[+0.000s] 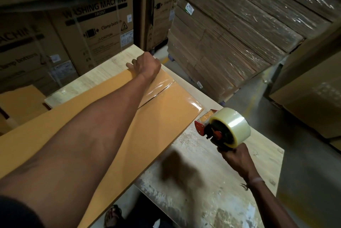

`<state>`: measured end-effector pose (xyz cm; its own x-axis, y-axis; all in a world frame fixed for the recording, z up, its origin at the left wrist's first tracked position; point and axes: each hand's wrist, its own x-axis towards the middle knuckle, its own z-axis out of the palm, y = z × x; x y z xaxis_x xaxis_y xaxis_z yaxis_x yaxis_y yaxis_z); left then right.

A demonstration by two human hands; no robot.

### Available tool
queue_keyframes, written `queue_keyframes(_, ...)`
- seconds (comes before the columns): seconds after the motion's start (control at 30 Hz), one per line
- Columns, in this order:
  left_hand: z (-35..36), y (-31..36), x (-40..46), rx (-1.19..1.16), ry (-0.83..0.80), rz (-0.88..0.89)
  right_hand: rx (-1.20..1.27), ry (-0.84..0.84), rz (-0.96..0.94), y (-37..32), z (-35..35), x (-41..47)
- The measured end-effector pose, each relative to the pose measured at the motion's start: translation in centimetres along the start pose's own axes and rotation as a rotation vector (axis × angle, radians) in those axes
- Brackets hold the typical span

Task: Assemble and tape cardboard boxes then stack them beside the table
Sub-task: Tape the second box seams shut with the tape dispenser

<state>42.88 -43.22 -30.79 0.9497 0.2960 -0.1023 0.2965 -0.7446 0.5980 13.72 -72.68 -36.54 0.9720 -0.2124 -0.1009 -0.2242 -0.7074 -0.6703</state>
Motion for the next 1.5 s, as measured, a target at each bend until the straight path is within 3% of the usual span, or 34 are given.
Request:
queue_keyframes(0.37, 0.2, -0.1, 0.3, 0.024, -0.008, -0.002, -0.062, 0.010, -0.003, 3.2, 0.6, -1.6)
queue_keyframes(1.0, -0.7, -0.3, 0.2, 0.056, 0.000, 0.065, -0.186, -0.190, -0.041, 1.6, 0.2, 4.3)
queue_keyframes(1.17, -0.5, -0.4, 0.2, 0.061, 0.004, 0.069, -0.302, -0.167, -0.094, 1.8, -0.5, 5.4)
queue_keyframes(1.5, -0.5, -0.4, 0.3, 0.054, 0.005, 0.061, -0.497, -0.054, 0.053, 1.9, 0.1, 4.8)
